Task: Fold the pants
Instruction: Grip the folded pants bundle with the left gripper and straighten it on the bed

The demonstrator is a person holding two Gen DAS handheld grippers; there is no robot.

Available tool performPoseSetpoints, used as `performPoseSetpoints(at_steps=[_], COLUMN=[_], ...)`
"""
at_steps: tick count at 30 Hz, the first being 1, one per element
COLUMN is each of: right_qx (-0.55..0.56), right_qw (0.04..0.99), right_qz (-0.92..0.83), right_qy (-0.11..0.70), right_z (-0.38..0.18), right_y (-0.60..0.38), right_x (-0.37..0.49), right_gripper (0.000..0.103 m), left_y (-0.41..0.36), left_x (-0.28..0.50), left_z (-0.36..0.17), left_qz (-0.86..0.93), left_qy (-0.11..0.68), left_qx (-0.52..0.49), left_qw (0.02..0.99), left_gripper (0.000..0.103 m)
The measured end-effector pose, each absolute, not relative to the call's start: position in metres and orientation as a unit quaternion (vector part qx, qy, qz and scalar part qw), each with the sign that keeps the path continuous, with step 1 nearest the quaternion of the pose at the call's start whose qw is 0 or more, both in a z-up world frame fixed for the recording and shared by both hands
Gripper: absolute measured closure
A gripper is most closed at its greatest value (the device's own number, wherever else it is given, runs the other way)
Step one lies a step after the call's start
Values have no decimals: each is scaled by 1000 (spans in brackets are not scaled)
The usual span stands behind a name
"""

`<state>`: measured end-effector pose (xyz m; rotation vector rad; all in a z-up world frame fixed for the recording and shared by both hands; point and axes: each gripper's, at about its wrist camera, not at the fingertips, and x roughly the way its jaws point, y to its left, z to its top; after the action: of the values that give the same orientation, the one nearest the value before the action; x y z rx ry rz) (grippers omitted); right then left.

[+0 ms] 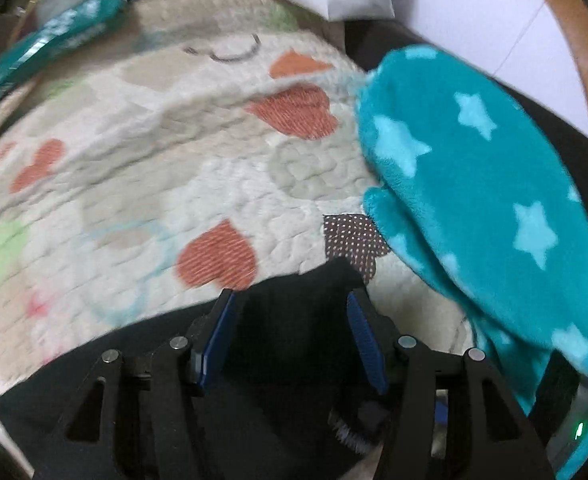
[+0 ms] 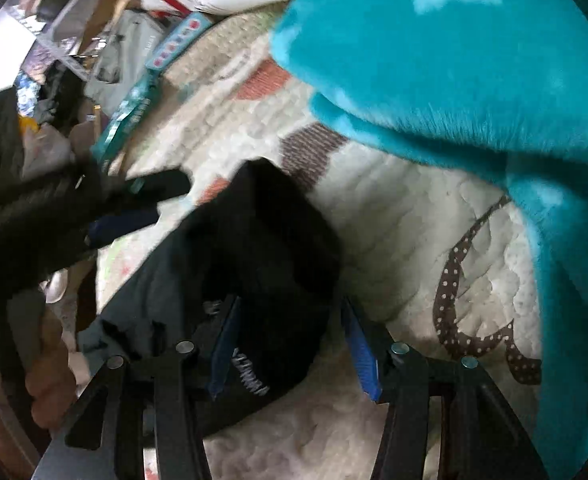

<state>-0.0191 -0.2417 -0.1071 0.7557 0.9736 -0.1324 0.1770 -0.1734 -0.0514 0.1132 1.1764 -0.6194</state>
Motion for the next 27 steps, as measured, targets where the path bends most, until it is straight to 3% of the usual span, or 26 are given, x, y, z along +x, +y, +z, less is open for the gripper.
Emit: performPoseSetpoints(at_steps=[7,9,10,11,14,20,27], right_qx=[322,311,311,312,294,242,127], right_qw=[833,834,833,833,850,881,890], right_qz=[-42,-39,-35,-28,-6,81,189], right_qy=[447,454,456,456,437,397,394], right_z=[-109,-109,-109,-107,-88,-35,7], right_y=[-231,-227,-225,-224,-215,-171,-76], right_x=[-3,-1,0,-1,-4,-17,-21], right_gripper=[43,52,67,75,79,81,81], left_y=[-227,-235,-234,-231,-215,-153,-14], left_x=[176,162,160,159,158,137,120], left_z=[-91,-93,-92,-89,-72,-14,20], left_qz=[-322,-314,-315,-315,-318,-317,-271], left_qy=[559,534,532,532,532,497,473], left_qx=[153,223,225,220,177,111,-23], left_qw=[748,753,753,755,764,800,838], left_gripper=[47,62,67,74,82,82,82])
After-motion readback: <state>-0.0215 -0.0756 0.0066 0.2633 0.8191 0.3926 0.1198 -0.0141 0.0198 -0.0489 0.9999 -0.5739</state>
